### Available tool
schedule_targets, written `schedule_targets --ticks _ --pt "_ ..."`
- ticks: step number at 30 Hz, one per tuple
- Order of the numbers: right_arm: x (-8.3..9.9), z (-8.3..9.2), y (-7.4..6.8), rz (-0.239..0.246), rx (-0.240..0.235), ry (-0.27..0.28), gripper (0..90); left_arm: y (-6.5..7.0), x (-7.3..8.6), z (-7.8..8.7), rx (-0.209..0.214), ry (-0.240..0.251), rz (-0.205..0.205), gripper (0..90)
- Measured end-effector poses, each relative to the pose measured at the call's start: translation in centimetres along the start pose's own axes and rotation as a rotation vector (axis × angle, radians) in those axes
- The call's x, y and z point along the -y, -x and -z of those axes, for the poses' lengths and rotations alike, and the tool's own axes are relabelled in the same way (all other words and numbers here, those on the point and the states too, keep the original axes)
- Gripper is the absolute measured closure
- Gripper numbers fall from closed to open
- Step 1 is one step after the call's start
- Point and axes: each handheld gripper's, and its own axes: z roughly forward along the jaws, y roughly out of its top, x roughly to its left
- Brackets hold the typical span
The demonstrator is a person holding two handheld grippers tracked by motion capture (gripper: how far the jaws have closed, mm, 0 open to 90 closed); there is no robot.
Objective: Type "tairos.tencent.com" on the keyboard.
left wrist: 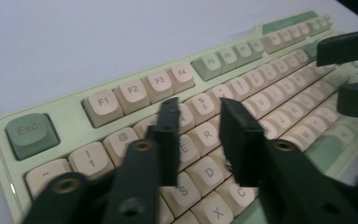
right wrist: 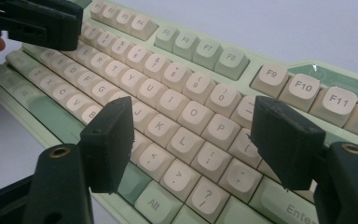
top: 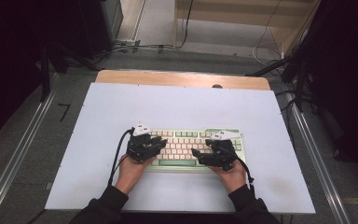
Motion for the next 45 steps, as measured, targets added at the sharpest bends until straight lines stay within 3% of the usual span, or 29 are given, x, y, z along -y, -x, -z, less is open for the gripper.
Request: schedule_targets --ticks 4,7,12,19,22,32,45 --pt "0.0 0.0 -0.1 0.000 -0.001 0.003 28.8 -0.1 0.0 0.5 -0.006 0.004 -0.013 38.3" --pt "0.0 0.0 -0.1 0.002 -0.002 0.004 31.6 -0.3 0.0 0.9 -0.029 0.029 -0.010 29.6" --pt "0.0 -0.1 -0.5 0.016 -0.001 0.015 47.9 -0.7 0.0 1.3 -0.055 0.056 0.006 28.3" --pt "-0.1 -0.4 -1.1 0.047 -0.051 0.014 78.6 -1.1 0.2 1.3 -0.081 0.062 0.026 28.4" --pt "-0.2 -0.6 -1.6 0.061 -0.071 0.022 87.1 -1.2 0.3 1.4 -0.082 0.068 0.032 29.1" --pt "-0.2 -1.6 -2.7 0.092 -0.119 -0.001 87.3 -1.1 0.3 1.4 -0.081 0.067 0.029 29.7" --pt "0.0 -2.7 -3.5 0.119 -0.129 -0.035 87.3 -1.1 0.3 1.4 -0.086 0.066 0.031 30.4"
